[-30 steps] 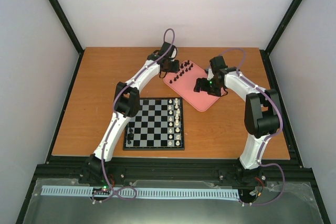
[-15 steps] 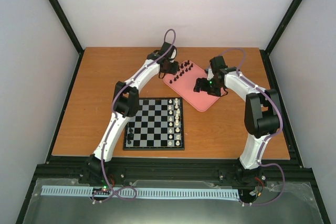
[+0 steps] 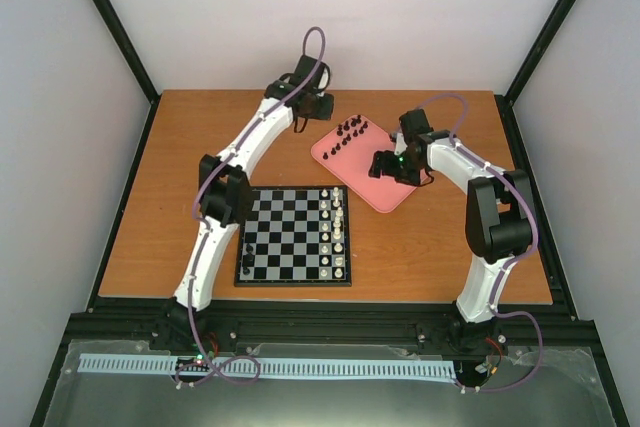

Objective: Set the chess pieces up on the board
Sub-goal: Pick up the chess piece from the storage box, then place the chess piece on the chessboard.

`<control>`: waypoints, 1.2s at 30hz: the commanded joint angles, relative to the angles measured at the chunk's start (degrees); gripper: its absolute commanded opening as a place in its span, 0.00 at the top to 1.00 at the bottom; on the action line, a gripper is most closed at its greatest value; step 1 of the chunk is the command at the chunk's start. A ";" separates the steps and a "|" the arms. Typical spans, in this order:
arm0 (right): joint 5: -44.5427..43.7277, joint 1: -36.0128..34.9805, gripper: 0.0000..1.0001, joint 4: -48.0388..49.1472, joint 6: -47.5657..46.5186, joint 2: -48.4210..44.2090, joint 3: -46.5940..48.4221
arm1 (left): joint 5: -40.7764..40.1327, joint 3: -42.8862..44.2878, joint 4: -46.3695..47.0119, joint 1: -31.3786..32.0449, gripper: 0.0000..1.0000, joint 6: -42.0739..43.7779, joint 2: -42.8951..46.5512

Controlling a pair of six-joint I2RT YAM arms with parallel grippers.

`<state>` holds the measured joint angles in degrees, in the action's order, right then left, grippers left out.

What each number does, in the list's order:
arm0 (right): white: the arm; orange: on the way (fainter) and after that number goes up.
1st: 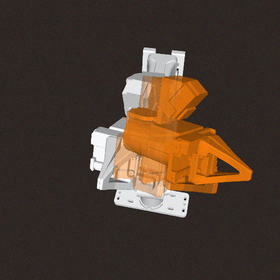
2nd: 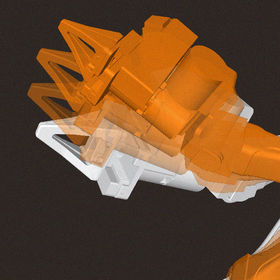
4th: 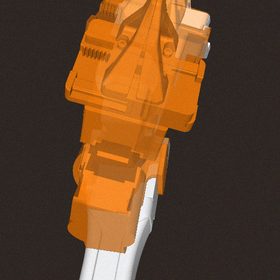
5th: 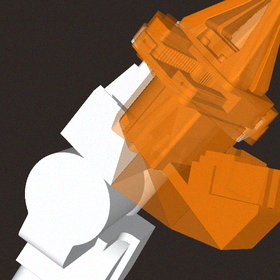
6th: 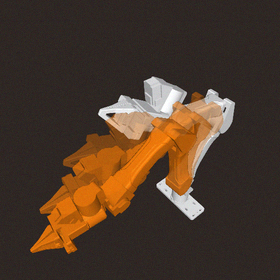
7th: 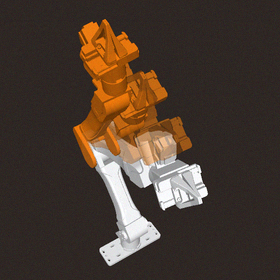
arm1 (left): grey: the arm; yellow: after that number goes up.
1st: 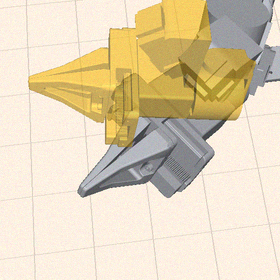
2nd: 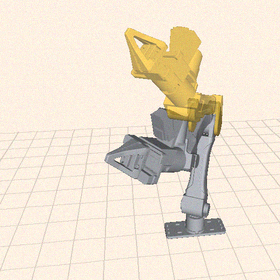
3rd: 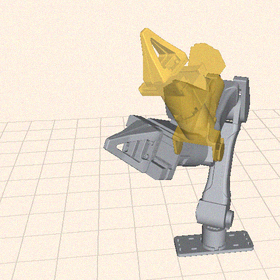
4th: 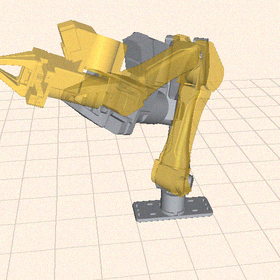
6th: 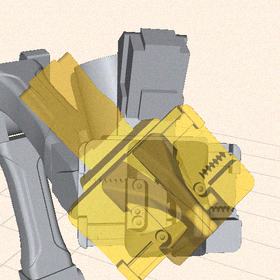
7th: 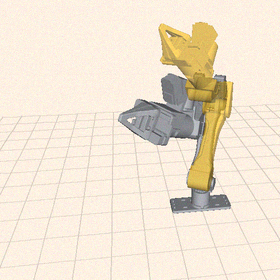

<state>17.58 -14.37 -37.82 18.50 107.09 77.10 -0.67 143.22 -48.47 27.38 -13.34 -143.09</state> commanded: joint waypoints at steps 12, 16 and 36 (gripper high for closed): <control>-1.67 0.29 0.00 0.89 0.79 -1.33 -1.94 | -7.74 -25.77 -5.75 -0.31 0.99 -0.78 27.17; -2.17 0.26 0.00 0.05 0.90 -0.76 -1.10 | -9.07 -35.96 -5.75 -0.31 0.99 -3.03 34.73; -4.03 -3.03 0.00 -0.82 0.69 -0.21 -1.61 | -15.98 -73.86 -7.69 -0.31 0.99 -20.25 62.93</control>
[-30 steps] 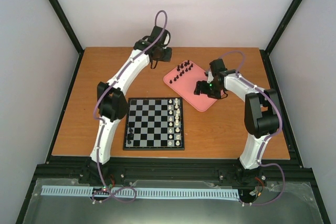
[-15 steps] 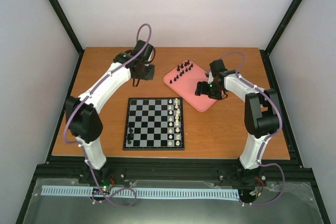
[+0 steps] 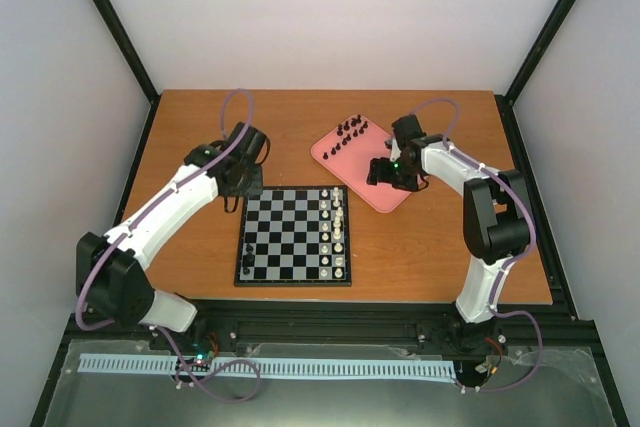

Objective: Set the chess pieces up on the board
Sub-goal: Place the chess piece on the chessboard.

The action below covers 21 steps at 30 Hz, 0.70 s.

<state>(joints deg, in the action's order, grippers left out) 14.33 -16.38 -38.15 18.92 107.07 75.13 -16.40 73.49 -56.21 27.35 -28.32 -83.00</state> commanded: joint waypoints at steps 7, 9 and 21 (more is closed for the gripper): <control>-1.33 -2.24 0.00 -0.76 0.14 -0.19 0.17 | 3.25 -15.02 2.90 -0.28 0.99 -11.03 9.35; -1.35 -2.41 0.00 -0.62 0.18 -0.27 -0.09 | 3.94 -16.44 3.24 -0.27 0.99 -11.48 10.32; -1.41 -3.39 0.00 -0.87 0.29 0.16 0.33 | 7.53 -22.58 8.89 -0.24 0.99 -14.00 9.89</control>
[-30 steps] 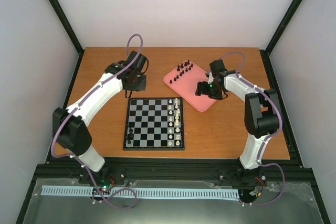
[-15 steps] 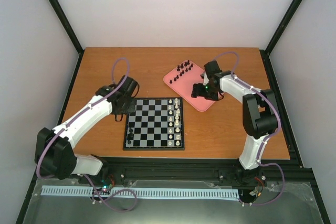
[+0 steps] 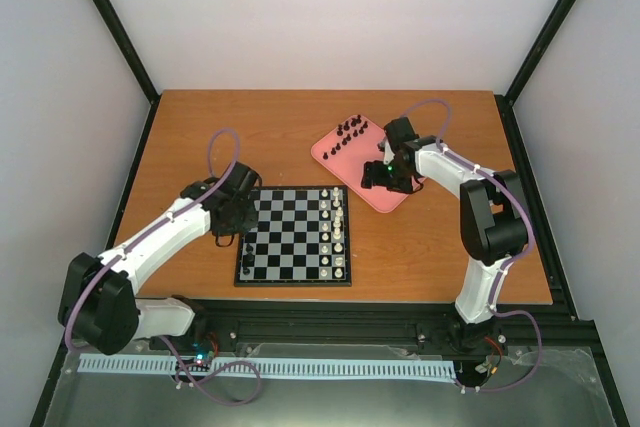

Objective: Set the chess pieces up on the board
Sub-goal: Place the chess piece on the chessboard.

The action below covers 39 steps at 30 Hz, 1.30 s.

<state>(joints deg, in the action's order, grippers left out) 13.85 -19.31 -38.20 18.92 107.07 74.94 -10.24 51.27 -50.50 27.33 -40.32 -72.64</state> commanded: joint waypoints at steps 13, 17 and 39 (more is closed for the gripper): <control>-1.32 -0.49 0.00 -1.07 -0.36 0.16 0.61 | 2.56 -0.46 3.87 0.57 0.99 -1.68 -3.33; -1.38 -0.49 0.00 -1.00 -0.41 0.16 0.44 | 2.07 -0.31 3.51 0.70 0.99 -1.35 -3.85; -1.29 -0.50 0.00 -1.22 -0.71 0.33 0.30 | -2.15 -5.82 9.70 2.02 0.99 -4.20 -4.55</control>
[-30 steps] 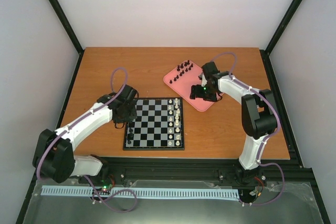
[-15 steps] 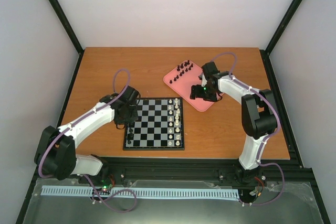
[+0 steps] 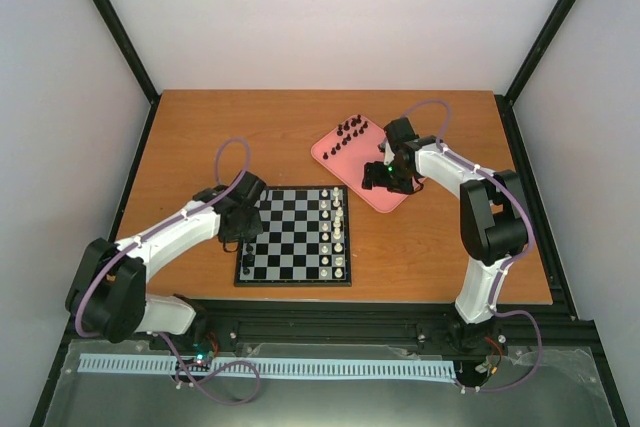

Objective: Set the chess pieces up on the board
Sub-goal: Place the chess piece on the chessboard.

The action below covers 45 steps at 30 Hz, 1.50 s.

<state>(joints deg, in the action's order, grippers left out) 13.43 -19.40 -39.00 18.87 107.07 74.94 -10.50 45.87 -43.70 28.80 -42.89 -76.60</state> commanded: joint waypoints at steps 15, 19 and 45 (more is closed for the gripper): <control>-0.55 -0.43 0.00 -0.55 -0.88 0.75 0.52 | -1.10 -0.02 3.46 0.82 0.99 -1.26 -2.36; -0.63 -0.38 0.00 -0.50 -0.95 0.77 0.55 | -1.21 -0.22 2.16 1.00 0.99 -0.56 -0.88; -0.09 -0.36 0.00 -0.31 -1.08 0.91 0.70 | -1.72 -1.18 2.02 1.09 0.92 -0.08 -0.02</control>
<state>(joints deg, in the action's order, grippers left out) 13.54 -19.40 -39.22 18.35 107.09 74.94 -11.62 45.36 -41.36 29.39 -43.62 -77.41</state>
